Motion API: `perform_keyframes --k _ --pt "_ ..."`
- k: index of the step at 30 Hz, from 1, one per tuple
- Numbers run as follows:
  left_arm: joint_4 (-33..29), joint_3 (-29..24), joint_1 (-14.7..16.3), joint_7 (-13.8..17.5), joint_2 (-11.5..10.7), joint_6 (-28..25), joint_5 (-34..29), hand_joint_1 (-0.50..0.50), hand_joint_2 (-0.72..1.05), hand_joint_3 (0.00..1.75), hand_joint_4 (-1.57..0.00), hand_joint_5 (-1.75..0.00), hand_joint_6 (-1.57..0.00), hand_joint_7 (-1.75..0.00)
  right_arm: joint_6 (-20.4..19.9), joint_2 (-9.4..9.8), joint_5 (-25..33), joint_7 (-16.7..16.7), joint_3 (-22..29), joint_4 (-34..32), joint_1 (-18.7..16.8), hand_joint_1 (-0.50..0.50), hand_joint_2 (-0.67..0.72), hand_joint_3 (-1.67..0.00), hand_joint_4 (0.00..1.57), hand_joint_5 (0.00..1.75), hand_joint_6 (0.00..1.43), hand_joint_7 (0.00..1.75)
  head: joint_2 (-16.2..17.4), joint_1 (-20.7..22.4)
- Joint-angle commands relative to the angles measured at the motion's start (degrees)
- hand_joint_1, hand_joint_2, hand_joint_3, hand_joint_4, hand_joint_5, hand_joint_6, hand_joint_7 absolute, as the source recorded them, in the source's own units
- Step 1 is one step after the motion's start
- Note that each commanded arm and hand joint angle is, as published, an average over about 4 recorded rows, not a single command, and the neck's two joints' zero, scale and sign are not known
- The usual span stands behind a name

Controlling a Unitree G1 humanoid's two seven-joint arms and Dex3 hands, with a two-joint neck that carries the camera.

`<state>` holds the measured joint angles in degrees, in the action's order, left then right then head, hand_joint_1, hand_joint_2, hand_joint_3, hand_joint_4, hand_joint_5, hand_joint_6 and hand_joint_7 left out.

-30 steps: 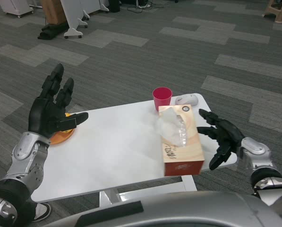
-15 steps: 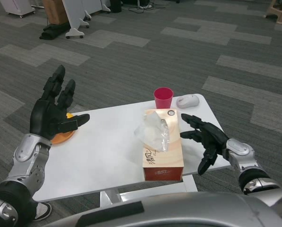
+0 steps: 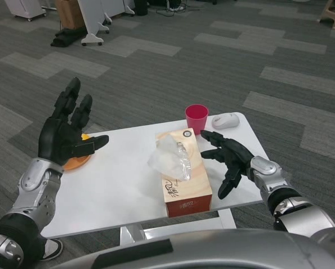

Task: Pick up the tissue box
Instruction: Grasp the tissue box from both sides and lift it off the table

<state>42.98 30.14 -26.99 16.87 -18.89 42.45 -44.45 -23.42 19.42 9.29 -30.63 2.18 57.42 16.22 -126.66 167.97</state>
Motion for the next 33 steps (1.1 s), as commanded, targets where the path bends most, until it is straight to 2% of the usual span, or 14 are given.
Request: perform_keyframes --k 1,5,8,11,18,23,28,33 --pt "0.46 -0.57 -0.45 -0.34 -0.66 0.35 -0.66 0.5 1.05 0.26 0.0 0.0 0.0 0.0 0.13 -0.59 0.0 1.89 -1.7 1.13 2.64 0.18 0.44 -0.16 0.0 0.78 0.0 0.0 0.11 0.28" --pt "0.63 -0.33 -0.63 -0.1 -0.69 -0.64 -0.59 0.5 1.05 0.26 0.0 0.0 0.0 0.0 0.08 -0.7 -0.13 3.34 -3.26 1.77 3.58 0.17 0.41 -0.16 0.0 0.75 0.0 0.0 0.42 0.62" --pt "0.85 -0.19 -0.89 0.51 -0.8 -3.58 0.18 0.5 1.05 0.26 0.0 0.0 0.0 0.0 0.02 -0.7 -0.22 4.09 -4.38 1.97 3.96 0.17 0.41 -0.16 0.0 0.68 0.0 0.0 0.48 0.97" --pt "1.4 1.15 -1.44 0.89 -0.84 -5.71 0.51 0.5 1.05 0.26 0.0 0.0 0.0 0.0 -0.09 -0.74 -0.24 4.57 -5.13 2.25 4.18 0.17 0.41 -0.16 0.0 0.68 0.0 0.0 0.65 1.44" --pt "6.77 11.25 -5.66 0.62 -0.01 -7.73 -0.41 0.5 1.05 0.26 0.0 0.0 0.0 0.0 -0.18 -1.09 -0.24 5.62 -6.4 2.69 4.44 0.17 0.41 -0.16 0.0 0.68 0.0 0.0 1.22 1.71" --pt "8.33 16.81 -7.59 0.62 0.17 -9.67 -2.48 0.5 1.05 0.26 0.0 0.0 0.0 0.0 -0.42 -1.31 -0.26 6.26 -6.88 2.61 4.44 0.17 0.41 -0.16 0.0 0.68 0.0 0.0 1.42 1.81" --pt "8.83 20.48 -8.8 0.67 0.21 -11.82 -4.17 0.5 1.05 0.26 0.0 0.0 0.0 0.0 -0.49 -1.56 -0.33 7.07 -8.68 2.39 4.44 0.17 0.41 -0.16 0.0 0.68 0.0 0.0 1.38 2.17" --pt "8.87 21.82 -8.95 1.04 0.26 -13.01 -4.96 0.5 1.05 0.26 0.0 0.0 0.0 0.0 -0.58 -1.78 -0.33 7.82 -10.2 2.23 4.44 0.17 0.41 -0.16 0.0 0.63 0.0 0.0 1.25 2.41"
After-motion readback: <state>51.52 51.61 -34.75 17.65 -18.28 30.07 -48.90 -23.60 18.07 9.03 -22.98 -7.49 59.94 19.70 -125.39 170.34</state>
